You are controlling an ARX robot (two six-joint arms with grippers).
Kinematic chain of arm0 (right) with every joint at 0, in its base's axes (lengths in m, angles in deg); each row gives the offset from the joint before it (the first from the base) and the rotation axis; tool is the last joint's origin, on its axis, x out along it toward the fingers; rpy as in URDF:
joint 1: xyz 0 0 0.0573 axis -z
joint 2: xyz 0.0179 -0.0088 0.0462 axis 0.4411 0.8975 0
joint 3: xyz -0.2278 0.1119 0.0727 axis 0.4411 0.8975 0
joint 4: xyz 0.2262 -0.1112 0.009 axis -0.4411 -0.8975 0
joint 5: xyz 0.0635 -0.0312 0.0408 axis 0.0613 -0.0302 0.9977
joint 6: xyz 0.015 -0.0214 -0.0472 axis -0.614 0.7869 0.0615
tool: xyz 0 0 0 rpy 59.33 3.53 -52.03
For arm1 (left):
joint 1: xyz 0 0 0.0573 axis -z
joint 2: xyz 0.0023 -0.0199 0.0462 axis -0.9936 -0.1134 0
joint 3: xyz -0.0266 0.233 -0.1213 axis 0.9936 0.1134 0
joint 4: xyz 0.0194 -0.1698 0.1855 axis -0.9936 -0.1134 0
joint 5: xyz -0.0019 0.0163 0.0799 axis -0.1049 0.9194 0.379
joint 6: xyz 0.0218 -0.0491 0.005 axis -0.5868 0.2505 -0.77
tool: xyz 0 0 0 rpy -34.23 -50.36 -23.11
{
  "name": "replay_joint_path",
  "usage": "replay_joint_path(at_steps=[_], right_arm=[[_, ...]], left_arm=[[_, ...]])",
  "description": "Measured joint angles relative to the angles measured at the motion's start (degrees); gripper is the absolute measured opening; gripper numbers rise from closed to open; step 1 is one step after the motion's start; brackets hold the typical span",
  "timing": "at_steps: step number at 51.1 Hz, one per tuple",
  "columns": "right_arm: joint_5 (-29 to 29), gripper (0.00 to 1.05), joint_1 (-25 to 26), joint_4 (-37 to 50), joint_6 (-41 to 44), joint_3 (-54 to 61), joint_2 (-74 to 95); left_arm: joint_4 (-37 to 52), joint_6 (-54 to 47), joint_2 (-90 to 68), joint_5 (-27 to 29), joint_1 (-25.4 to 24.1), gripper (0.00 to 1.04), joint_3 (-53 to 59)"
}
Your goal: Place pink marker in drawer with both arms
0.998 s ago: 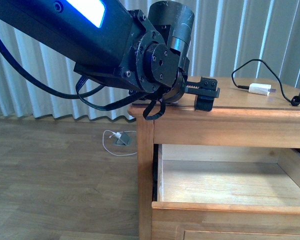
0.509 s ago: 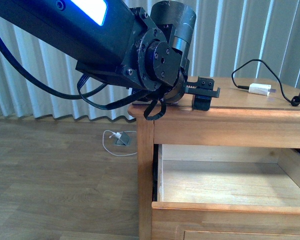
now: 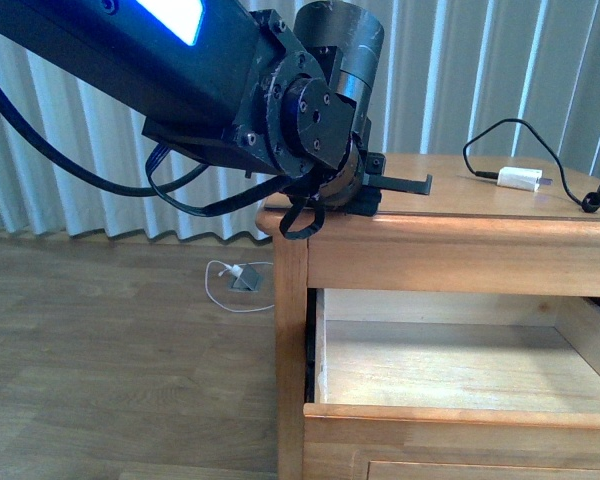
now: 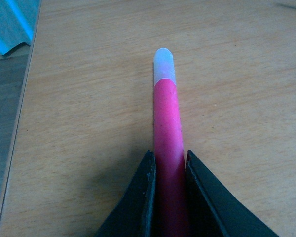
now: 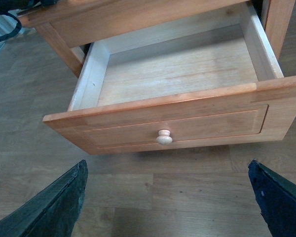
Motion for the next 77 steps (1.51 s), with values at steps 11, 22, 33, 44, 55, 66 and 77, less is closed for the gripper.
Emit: replay_joint_path(at_steps=[11, 22, 33, 44, 55, 66, 77], right_arm=[[0.0, 0.96, 0.0, 0.0, 0.0, 0.0, 0.0], [0.0, 0.96, 0.0, 0.0, 0.0, 0.0, 0.0], [0.0, 0.96, 0.0, 0.0, 0.0, 0.0, 0.0], [0.0, 0.96, 0.0, 0.0, 0.0, 0.0, 0.0], [0.0, 0.96, 0.0, 0.0, 0.0, 0.0, 0.0], [0.0, 0.96, 0.0, 0.0, 0.0, 0.0, 0.0], [0.0, 0.96, 0.0, 0.0, 0.0, 0.0, 0.0]], left_arm=[[9.5, -1.0, 4.3, -13.1, -1.6, 0.15, 9.4], [17.1, -6.2, 12.7, -35.5, -3.2, 0.15, 22.2], [13.7, -11.9, 15.1, -42.8, -3.2, 0.15, 25.2], [12.0, -17.2, 11.9, -41.9, -2.1, 0.15, 26.5], [13.4, -19.0, 7.7, -38.0, -0.3, 0.15, 26.5], [15.7, -20.4, 7.0, -33.5, 0.8, 0.39, 26.5], [20.1, -18.3, 10.6, -24.6, 0.7, 0.75, 30.8]])
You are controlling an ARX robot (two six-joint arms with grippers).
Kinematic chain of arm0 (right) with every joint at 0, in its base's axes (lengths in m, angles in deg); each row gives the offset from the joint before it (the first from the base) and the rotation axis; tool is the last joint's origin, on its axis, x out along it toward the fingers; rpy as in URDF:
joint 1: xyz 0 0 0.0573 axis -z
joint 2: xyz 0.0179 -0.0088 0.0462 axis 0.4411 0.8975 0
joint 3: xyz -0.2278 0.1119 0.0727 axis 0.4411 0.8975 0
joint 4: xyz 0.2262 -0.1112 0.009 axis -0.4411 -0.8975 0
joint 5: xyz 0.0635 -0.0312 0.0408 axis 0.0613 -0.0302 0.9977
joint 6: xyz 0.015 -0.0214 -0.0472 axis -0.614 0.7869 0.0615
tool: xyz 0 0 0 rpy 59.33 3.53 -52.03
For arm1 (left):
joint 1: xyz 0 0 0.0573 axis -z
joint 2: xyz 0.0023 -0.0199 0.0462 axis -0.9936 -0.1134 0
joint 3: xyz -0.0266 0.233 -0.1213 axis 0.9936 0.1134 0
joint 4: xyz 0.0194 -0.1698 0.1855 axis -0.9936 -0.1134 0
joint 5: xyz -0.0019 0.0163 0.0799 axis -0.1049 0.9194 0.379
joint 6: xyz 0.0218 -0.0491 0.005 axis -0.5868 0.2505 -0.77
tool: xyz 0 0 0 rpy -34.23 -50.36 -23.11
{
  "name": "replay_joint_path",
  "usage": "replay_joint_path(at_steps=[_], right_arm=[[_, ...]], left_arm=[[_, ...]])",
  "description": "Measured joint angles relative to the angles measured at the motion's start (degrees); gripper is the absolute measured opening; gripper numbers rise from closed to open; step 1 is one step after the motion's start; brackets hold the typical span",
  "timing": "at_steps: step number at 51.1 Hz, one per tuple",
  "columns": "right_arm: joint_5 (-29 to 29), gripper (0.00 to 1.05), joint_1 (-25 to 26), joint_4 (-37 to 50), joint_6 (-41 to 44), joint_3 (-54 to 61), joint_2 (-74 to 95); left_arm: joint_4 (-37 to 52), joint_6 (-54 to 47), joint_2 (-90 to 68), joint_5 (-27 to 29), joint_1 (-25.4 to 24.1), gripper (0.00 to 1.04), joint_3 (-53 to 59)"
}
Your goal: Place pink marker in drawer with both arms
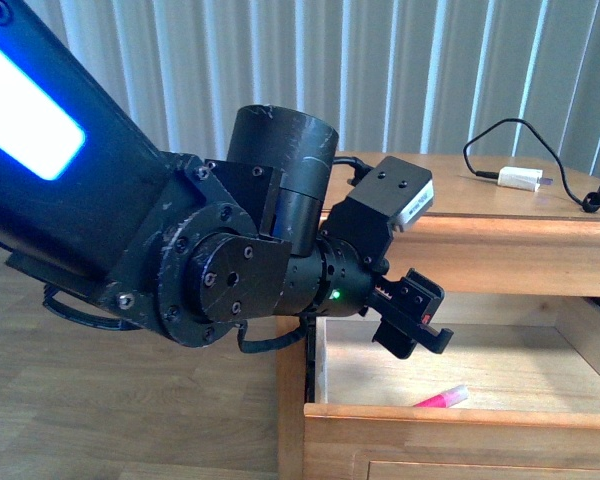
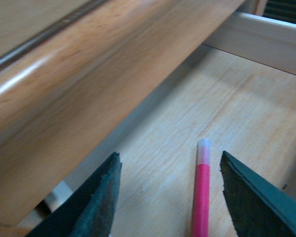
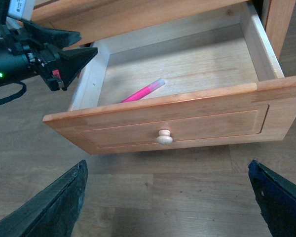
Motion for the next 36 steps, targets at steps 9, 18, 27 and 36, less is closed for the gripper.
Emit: replay_joint_path(at_steps=[9, 18, 27, 36], right_arm=[[0.0, 0.96, 0.0, 0.0, 0.0, 0.0, 0.0], [0.0, 0.96, 0.0, 0.0, 0.0, 0.0, 0.0], [0.0, 0.96, 0.0, 0.0, 0.0, 0.0, 0.0], [0.0, 0.96, 0.0, 0.0, 0.0, 0.0, 0.0]], left_arm=[[3.0, 3.5, 6.9, 8.4, -1.5, 1.00, 5.4], [7.5, 8.0, 19.6, 15.1, -6.2, 0.99, 15.8], [9.0, 13.2, 37.6, 12.3, -12.9, 0.99, 31.7], [7.2, 16.4, 53.5, 10.8, -17.5, 0.99, 44.7]])
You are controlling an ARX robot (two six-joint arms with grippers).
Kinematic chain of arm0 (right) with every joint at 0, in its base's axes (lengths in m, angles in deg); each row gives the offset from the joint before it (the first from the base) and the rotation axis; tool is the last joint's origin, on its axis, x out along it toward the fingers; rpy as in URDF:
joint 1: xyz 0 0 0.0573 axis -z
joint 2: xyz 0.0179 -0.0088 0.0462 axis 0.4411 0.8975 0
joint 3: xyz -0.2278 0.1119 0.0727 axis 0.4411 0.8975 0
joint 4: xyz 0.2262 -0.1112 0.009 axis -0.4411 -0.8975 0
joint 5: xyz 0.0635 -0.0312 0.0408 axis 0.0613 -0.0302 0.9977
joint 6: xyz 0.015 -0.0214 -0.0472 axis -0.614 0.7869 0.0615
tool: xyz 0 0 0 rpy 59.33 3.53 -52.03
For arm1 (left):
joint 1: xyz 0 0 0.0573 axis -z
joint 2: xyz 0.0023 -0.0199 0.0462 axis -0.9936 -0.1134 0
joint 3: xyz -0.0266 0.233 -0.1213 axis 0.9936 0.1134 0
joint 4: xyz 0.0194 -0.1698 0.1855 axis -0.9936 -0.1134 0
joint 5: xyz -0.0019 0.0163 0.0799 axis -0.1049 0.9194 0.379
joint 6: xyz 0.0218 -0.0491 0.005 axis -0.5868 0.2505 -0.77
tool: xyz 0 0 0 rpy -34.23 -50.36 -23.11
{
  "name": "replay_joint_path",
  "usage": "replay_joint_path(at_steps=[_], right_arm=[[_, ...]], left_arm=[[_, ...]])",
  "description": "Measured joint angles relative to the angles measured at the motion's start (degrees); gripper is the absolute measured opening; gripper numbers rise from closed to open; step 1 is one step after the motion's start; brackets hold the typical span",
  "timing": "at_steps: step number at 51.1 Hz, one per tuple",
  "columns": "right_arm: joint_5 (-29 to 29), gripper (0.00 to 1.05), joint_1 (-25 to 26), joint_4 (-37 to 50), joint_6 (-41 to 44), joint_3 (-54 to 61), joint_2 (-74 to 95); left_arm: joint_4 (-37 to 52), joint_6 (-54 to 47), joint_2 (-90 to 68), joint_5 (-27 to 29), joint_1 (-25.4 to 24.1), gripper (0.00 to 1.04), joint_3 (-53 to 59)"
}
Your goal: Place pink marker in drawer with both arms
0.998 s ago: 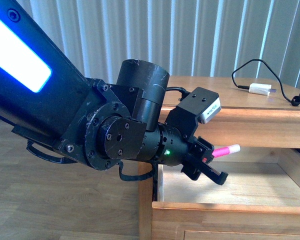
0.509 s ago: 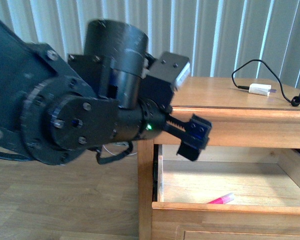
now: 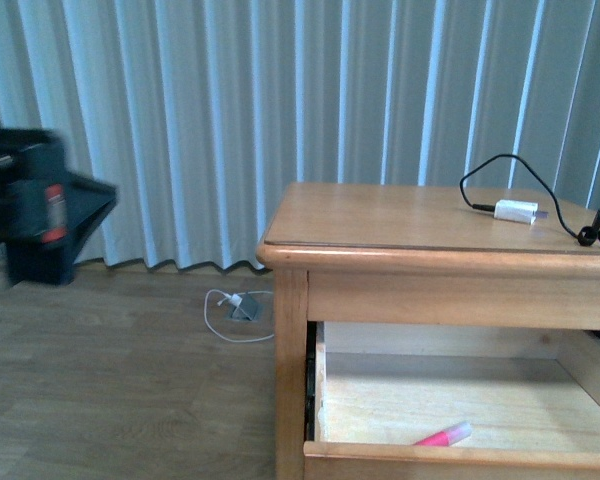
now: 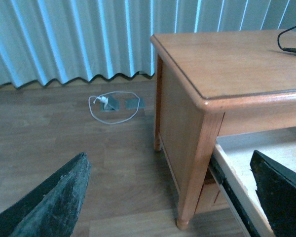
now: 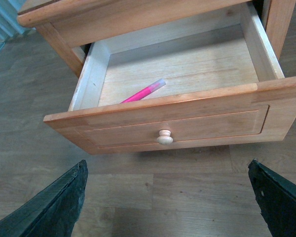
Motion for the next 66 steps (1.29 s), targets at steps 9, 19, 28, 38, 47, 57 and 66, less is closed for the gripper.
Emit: replay_joint_path(at_steps=[9, 19, 28, 38, 47, 57, 66], right_arm=[[0.0, 0.96, 0.0, 0.0, 0.0, 0.0, 0.0], [0.0, 0.96, 0.0, 0.0, 0.0, 0.0, 0.0], [0.0, 0.96, 0.0, 0.0, 0.0, 0.0, 0.0], [0.0, 0.96, 0.0, 0.0, 0.0, 0.0, 0.0], [0.0, 0.96, 0.0, 0.0, -0.1, 0.0, 0.0], [0.0, 0.96, 0.0, 0.0, -0.1, 0.0, 0.0], [0.0, 0.96, 0.0, 0.0, -0.1, 0.0, 0.0]], left_arm=[[-10.0, 7.5, 21.4, -3.4, -10.4, 0.99, 16.5], [-18.0, 7.7, 35.9, -4.3, -15.6, 0.99, 24.6], [-13.0, 5.8, 36.5, -1.2, -13.7, 0.90, 26.1], [-8.6, 2.6, 39.4, -0.8, -11.6, 0.57, 28.2], [-13.2, 2.0, 44.2, -0.8, -11.6, 0.26, 28.2], [-18.0, 1.8, 49.0, -0.7, -11.6, 0.04, 28.2], [-21.0, 1.8, 52.1, -0.8, -11.5, 0.04, 28.2]])
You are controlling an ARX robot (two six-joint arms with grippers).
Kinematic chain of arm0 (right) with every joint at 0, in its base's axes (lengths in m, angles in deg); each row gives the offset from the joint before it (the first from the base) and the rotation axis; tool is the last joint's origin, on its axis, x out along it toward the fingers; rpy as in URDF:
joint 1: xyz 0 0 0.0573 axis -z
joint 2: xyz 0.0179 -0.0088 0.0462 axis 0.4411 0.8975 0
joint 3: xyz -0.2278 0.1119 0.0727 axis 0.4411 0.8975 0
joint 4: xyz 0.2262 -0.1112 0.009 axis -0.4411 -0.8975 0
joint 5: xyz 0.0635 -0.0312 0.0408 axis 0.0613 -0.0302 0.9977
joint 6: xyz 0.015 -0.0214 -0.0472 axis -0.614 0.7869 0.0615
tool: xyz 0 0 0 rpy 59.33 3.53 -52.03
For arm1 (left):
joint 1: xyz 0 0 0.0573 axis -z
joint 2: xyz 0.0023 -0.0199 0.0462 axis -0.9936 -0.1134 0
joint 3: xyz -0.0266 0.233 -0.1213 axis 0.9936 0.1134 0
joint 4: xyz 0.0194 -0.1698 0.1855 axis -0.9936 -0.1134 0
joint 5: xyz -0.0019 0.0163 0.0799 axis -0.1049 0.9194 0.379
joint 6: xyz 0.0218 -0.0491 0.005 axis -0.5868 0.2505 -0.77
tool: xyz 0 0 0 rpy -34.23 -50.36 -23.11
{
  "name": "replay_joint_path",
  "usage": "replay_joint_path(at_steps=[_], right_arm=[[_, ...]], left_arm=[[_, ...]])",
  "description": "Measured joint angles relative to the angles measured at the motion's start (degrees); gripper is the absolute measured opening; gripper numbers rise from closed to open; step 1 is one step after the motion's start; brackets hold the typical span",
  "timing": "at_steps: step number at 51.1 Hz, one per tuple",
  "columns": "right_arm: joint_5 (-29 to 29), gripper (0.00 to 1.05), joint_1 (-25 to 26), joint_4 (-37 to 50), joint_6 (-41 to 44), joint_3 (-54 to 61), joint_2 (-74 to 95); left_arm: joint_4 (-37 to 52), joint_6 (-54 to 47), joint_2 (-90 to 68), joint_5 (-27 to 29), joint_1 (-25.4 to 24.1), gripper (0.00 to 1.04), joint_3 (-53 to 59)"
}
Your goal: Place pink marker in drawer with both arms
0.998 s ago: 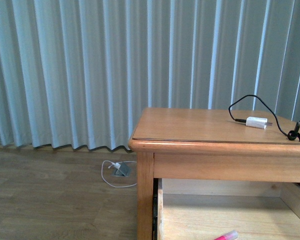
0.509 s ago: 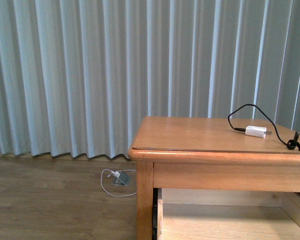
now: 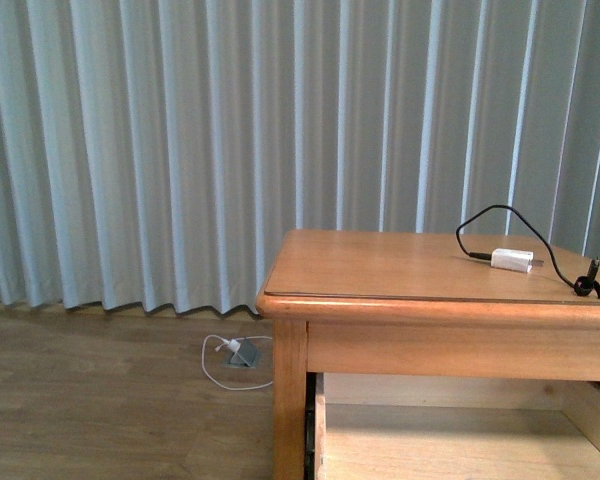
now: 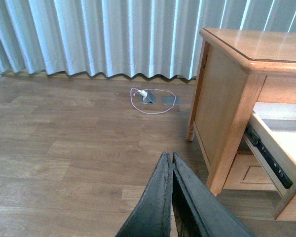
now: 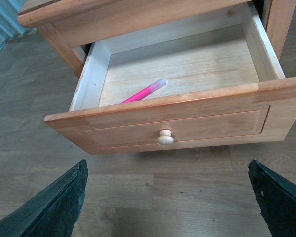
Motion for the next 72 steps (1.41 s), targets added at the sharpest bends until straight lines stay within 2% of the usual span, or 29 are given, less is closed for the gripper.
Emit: replay_joint_path(at_steps=[11, 16, 32, 34, 37, 38, 40, 46, 56, 58, 72], right_arm=[[0.0, 0.96, 0.0, 0.0, 0.0, 0.0, 0.0], [0.0, 0.96, 0.0, 0.0, 0.0, 0.0, 0.0], [0.0, 0.96, 0.0, 0.0, 0.0, 0.0, 0.0], [-1.2, 0.96, -0.3, 0.7, 0.2, 0.2, -0.3], [-12.7, 0.96, -3.7, 10.7, 4.7, 3.4, -2.0], [-14.2, 0.96, -4.4, 11.6, 5.3, 3.4, -1.9], [-12.7, 0.96, -4.5, 10.0, 5.6, 2.4, 0.0], [-6.9, 0.96, -4.2, 6.6, 6.4, 1.7, 9.0], [-3.6, 0.96, -4.4, 12.3, 8.3, -0.5, 26.6], [-3.6, 0.96, -4.8, 13.8, 8.2, -1.1, 29.6], [-6.8, 0.96, -7.6, 27.0, 7.6, -7.4, 54.1]], left_arm=[[-3.2, 0.0, 3.2, 0.0, 0.0, 0.04, 0.0], [-12.5, 0.0, 11.3, 0.0, 0.0, 0.04, 0.0], [-13.0, 0.0, 12.5, 0.0, 0.0, 0.04, 0.0], [-13.0, 0.0, 12.5, 0.0, 0.0, 0.11, 0.0], [-13.0, 0.0, 12.5, 0.0, 0.0, 0.25, 0.0], [-13.0, 0.0, 12.5, 0.0, 0.0, 0.31, 0.0], [-13.0, 0.0, 12.5, 0.0, 0.0, 0.41, 0.0], [-13.0, 0.0, 12.5, 0.0, 0.0, 0.63, 0.0], [-13.0, 0.0, 12.5, 0.0, 0.0, 0.97, 0.0], [-13.0, 0.0, 12.5, 0.0, 0.0, 1.01, 0.0], [-13.0, -0.2, 12.5, 0.0, 0.0, 0.99, 0.0]])
